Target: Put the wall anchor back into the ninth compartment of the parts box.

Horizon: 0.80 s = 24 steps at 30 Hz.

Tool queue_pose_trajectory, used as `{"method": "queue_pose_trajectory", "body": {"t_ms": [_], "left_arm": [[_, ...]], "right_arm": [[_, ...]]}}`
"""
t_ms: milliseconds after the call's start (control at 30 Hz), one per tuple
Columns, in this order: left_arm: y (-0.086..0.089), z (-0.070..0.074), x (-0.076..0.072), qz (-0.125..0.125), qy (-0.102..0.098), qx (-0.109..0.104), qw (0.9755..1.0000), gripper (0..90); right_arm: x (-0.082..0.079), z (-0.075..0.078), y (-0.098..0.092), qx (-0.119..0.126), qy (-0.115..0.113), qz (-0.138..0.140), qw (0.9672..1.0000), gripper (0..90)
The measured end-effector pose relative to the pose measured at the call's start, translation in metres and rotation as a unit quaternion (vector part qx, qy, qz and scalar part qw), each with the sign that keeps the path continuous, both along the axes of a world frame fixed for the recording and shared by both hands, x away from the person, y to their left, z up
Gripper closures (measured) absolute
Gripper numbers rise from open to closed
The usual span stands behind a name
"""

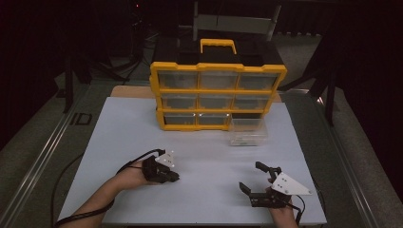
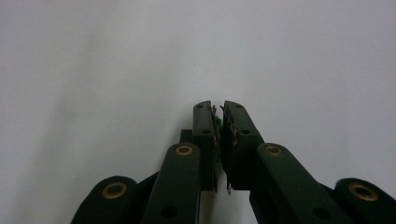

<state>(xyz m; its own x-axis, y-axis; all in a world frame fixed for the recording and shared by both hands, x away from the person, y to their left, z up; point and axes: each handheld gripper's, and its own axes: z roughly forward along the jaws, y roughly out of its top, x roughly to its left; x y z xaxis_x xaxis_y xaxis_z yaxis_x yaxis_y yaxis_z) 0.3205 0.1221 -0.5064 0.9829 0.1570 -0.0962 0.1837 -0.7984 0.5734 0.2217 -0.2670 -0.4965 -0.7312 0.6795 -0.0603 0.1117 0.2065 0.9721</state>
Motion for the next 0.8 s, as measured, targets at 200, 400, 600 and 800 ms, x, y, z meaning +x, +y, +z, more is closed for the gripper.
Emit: {"method": "queue_pose_trajectory", "body": {"t_ms": [200,400,600,800], "left_arm": [[-0.003,0.012,0.007,0.0,0.003,-0.008,1.0,85.1],[-0.009,0.034,0.016,-0.007,-0.002,-0.015,0.9999,85.1],[-0.015,0.05,0.023,-0.012,-0.008,-0.018,0.9997,85.1],[-0.03,0.078,0.033,-0.027,-0.021,-0.018,0.9992,85.1]], "right_arm": [[0.0,0.001,0.0,0.0,-0.001,-0.001,1.0,9.8],[0.0,0.0,-0.001,0.002,-0.001,0.0,1.0,9.8],[0.0,0.001,-0.001,0.003,-0.002,-0.001,1.0,9.7],[0.0,0.001,-0.001,0.003,-0.002,-0.002,1.0,9.8]]}}
